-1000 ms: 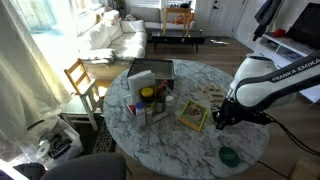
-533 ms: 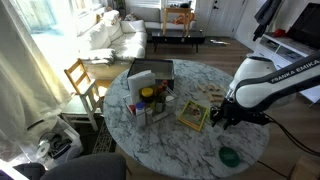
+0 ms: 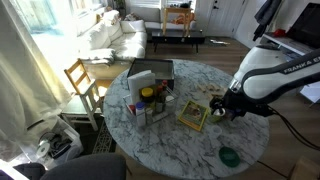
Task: Pick up the small black object from the can and put it in the clear measuring spoon
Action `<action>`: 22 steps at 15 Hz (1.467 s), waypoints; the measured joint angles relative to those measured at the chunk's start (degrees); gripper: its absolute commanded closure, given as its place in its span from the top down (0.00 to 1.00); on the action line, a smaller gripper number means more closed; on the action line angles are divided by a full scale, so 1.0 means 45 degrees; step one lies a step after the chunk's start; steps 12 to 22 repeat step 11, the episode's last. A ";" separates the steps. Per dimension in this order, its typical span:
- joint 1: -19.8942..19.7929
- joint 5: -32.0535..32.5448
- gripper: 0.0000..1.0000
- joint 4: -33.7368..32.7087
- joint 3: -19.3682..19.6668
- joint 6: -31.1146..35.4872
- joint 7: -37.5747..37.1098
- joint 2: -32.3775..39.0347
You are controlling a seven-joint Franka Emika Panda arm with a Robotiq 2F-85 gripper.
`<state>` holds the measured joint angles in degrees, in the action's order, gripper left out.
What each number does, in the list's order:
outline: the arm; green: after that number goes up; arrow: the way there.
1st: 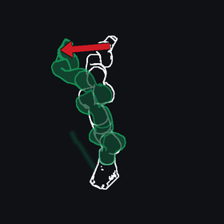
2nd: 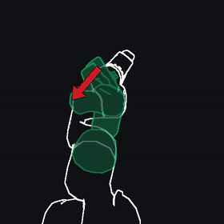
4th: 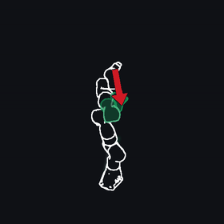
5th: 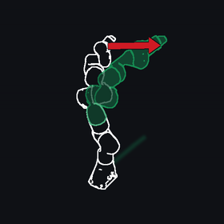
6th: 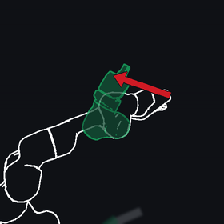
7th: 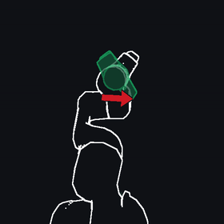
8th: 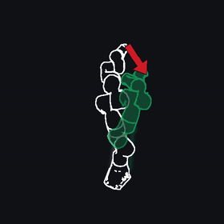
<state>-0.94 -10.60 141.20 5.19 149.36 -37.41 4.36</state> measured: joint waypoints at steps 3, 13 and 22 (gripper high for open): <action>-0.0287 0.0638 1.00 -0.0212 0.0250 -0.1119 -0.0965 -0.1091; -0.0733 0.1324 1.00 -0.1332 0.0087 -0.4422 -0.1819 -0.2441; -0.0733 0.1324 1.00 -0.1332 0.0087 -0.4422 -0.1819 -0.2441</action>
